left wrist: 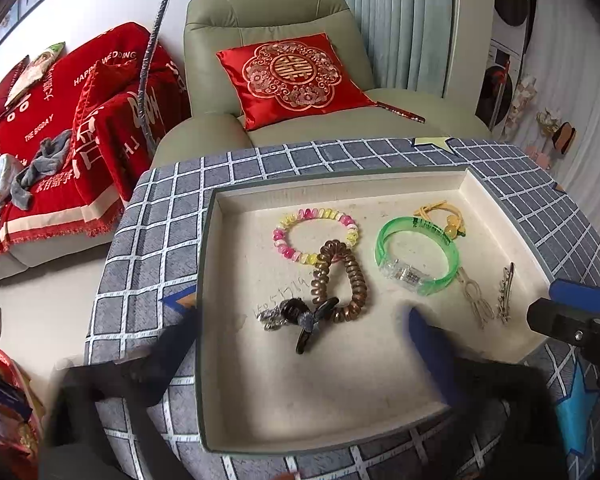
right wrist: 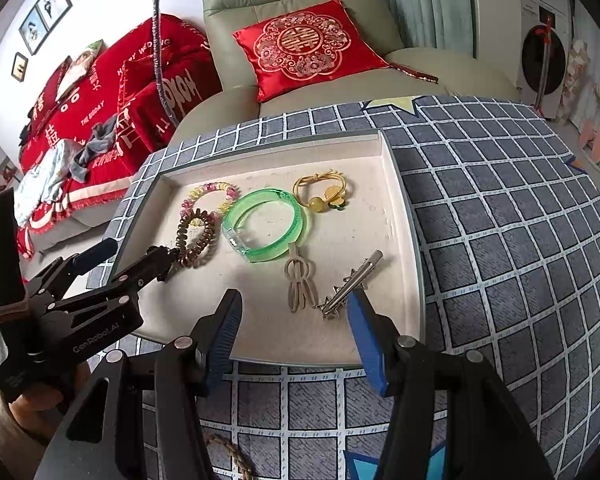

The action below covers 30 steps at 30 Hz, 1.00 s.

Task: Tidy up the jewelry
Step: 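Withdraw both open tools toward the braided hair tie and silver charm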

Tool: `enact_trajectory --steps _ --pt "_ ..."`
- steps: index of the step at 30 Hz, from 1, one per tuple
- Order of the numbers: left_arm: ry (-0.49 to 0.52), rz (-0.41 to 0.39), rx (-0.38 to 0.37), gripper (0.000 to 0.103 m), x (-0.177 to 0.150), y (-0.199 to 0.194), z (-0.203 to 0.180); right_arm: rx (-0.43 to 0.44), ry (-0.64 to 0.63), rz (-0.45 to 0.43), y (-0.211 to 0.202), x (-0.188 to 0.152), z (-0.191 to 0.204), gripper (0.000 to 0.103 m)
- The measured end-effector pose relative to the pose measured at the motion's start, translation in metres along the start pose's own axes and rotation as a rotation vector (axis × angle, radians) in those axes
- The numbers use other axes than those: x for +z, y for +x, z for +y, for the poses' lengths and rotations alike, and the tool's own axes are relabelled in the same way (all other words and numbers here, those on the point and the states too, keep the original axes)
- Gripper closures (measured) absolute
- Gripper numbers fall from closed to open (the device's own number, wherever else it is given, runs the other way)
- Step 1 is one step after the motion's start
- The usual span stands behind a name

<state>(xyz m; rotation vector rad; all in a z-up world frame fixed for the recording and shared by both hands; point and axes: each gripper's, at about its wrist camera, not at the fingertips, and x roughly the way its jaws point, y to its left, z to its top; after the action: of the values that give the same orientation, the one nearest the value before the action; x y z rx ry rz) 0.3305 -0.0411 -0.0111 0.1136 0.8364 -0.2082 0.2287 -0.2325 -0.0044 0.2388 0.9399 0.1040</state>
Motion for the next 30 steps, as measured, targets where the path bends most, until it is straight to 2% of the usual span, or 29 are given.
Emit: enact_trajectory --steps 1,2,8,11,13,17,23,30 --pt "0.001 -0.001 -0.001 0.000 -0.001 -0.003 0.000 0.002 -0.002 -0.001 0.000 0.000 0.001 0.024" --pt "0.001 0.002 -0.001 0.000 -0.001 -0.006 0.001 0.003 -0.004 -0.004 -0.001 -0.001 0.001 0.022" --pt "-0.012 0.011 0.004 0.000 -0.005 -0.017 0.003 0.007 0.003 -0.020 -0.006 -0.002 0.004 0.021" --pt "-0.016 0.013 0.009 0.000 -0.008 -0.021 0.004 0.001 0.006 -0.043 -0.011 -0.004 0.005 0.018" --pt "-0.019 0.014 0.009 0.000 -0.010 -0.023 0.005 0.003 0.005 -0.063 -0.015 -0.006 0.006 0.000" --pt "-0.016 0.008 0.017 0.000 -0.014 -0.028 0.005 0.021 -0.002 -0.084 -0.022 -0.009 0.010 0.000" --pt "-0.005 0.016 0.016 0.000 -0.021 -0.038 0.004 0.003 -0.018 -0.027 -0.025 -0.012 0.015 0.000" --pt "-0.021 0.041 0.011 0.000 -0.031 -0.045 0.006 -0.013 -0.026 0.000 -0.029 -0.024 0.013 0.000"
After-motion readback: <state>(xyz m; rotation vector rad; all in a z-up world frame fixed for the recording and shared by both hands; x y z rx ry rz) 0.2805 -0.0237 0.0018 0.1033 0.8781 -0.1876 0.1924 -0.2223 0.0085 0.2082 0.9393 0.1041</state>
